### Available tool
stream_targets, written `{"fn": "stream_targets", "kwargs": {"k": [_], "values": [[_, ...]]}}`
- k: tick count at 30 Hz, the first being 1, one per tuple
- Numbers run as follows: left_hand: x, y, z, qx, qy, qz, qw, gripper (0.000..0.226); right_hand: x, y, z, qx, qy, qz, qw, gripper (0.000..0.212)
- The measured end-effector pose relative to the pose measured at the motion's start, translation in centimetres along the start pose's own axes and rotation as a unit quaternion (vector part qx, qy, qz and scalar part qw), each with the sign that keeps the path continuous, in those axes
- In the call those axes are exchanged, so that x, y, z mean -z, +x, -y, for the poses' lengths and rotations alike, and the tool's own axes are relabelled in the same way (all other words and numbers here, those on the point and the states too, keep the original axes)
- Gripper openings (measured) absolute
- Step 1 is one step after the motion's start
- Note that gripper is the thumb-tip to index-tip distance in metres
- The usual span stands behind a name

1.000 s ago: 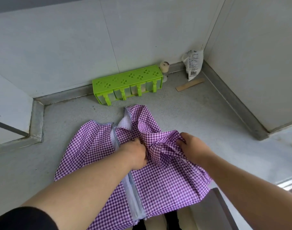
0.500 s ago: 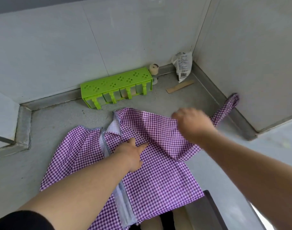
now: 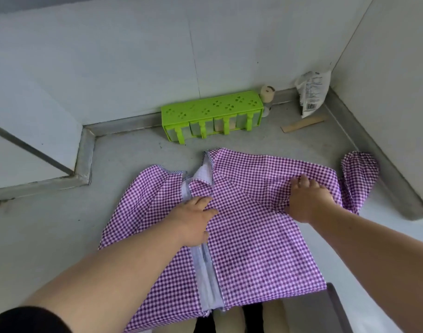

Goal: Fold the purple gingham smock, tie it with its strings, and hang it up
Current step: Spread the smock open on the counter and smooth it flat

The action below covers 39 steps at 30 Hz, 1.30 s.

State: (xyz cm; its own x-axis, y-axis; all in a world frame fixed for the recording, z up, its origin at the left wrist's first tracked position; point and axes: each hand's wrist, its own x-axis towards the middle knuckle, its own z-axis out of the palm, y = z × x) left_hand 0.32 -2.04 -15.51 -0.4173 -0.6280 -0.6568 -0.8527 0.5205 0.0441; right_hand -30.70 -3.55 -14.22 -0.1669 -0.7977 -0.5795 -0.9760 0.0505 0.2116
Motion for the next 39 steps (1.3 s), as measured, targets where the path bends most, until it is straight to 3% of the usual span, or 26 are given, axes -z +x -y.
{"fn": "stream_targets", "kwargs": {"k": [3,6,9,11,13,17,20,23,25,28,34,37,39], "values": [[-0.6,-1.1,1.5,0.020,-0.036,-0.039,0.998,0.077,0.5,-1.7,3.9,0.148,-0.017,-0.129,0.980,0.076],[-1.8,-2.7,3.2,0.067,-0.068,-0.081,0.992,0.076,-0.5,-3.4,9.2,0.298,-0.029,-0.082,0.950,0.072],[-3.8,-4.3,5.1,0.127,-0.085,-0.082,0.985,0.088,-1.5,-3.7,11.5,0.272,-0.041,-0.040,0.961,0.110],[-5.5,-5.3,6.3,0.166,-0.099,-0.055,0.980,0.104,-1.7,-3.3,11.8,0.263,-0.056,-0.031,0.963,0.123],[-7.1,-6.2,7.1,0.188,-0.112,-0.033,0.975,0.115,-1.6,-2.7,11.9,0.251,-0.069,-0.015,0.965,0.126],[-8.2,-6.2,7.3,0.187,-0.134,-0.029,0.973,0.116,-0.8,-1.3,11.7,0.210,-0.068,-0.009,0.975,0.130],[-7.5,-5.2,7.2,0.179,-0.140,-0.031,0.973,0.115,0.1,-1.4,12.6,0.196,-0.069,-0.033,0.978,0.108],[-6.6,-3.8,7.2,0.172,-0.152,-0.031,0.973,0.115,-0.2,-3.1,15.6,0.212,0.009,-0.033,0.977,0.087],[-5.8,-3.0,7.0,0.167,-0.150,-0.032,0.974,0.116,-1.1,-4.1,17.4,0.208,0.029,0.012,0.978,0.097],[-5.0,-2.2,6.9,0.159,-0.134,-0.029,0.978,0.116,-1.9,-3.9,19.0,0.163,-0.002,0.033,0.986,0.130],[-5.1,-2.6,8.3,0.118,-0.126,-0.045,0.984,0.102,-0.6,-2.3,20.6,0.092,0.042,0.044,0.994,0.147],[-5.6,-3.8,9.8,0.091,-0.146,-0.118,0.978,0.082,-0.7,-1.9,20.9,0.081,0.036,0.041,0.995,0.146],[-5.8,-4.8,11.0,0.126,-0.194,-0.193,0.953,0.071,-0.5,-1.5,20.7,0.083,0.038,0.040,0.995,0.145]]}}
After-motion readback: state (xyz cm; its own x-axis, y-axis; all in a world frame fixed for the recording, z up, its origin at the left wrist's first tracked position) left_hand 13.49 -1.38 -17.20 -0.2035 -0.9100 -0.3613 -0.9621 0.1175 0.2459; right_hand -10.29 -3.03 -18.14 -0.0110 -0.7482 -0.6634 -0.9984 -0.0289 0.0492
